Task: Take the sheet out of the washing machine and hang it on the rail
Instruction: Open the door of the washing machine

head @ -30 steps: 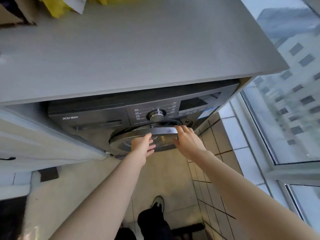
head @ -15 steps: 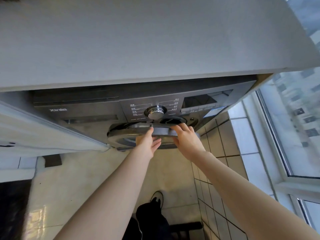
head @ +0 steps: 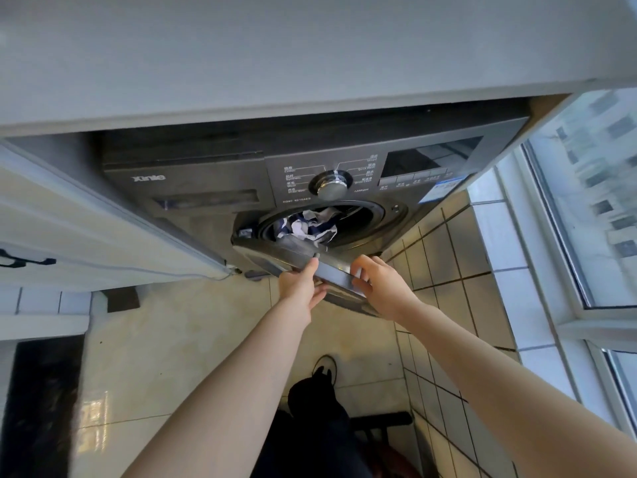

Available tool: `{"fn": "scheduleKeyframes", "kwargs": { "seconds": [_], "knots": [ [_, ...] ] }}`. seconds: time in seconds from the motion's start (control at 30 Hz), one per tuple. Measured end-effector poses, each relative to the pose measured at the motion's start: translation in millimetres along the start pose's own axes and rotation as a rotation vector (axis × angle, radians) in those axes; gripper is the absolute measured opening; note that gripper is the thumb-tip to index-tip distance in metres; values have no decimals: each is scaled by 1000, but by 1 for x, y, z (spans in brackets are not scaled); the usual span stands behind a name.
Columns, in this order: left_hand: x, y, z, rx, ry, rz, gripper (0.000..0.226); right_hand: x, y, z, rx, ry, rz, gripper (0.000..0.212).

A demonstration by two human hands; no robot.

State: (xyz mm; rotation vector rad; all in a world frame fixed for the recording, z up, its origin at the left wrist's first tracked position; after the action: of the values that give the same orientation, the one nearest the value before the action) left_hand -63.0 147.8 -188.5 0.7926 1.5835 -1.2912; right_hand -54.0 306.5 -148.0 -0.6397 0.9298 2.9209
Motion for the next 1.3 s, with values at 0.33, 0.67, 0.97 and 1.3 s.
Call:
{"fn": "scheduleKeyframes", "kwargs": {
  "seconds": [0.33,0.67,0.97,1.3],
  "knots": [
    [-12,24,81,227,-14,-131,27,-39,33,-80,180,309,-198,44],
    [-21,13,170,447,-4,-228,23,-57,97,-157,294,371,-282,95],
    [-17,-11,244,577,-2,-305,31,-47,168,-216,457,352,-305,96],
    [-12,-59,300,847,-80,-510,30,-21,238,-253,625,215,-375,85]
  ]
}}
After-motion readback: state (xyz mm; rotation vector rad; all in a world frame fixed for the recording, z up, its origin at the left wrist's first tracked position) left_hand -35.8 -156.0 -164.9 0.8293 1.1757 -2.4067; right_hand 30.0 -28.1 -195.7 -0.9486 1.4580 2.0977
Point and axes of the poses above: each hand's wrist, its own x-axis towards the middle knuckle, its own z-axis out of the back of the hand, y = z × x, the point moved 6 cm from there along x, towards the middle knuckle, and after that the axes turned 6 degrees about z, right-handed, at the moved point
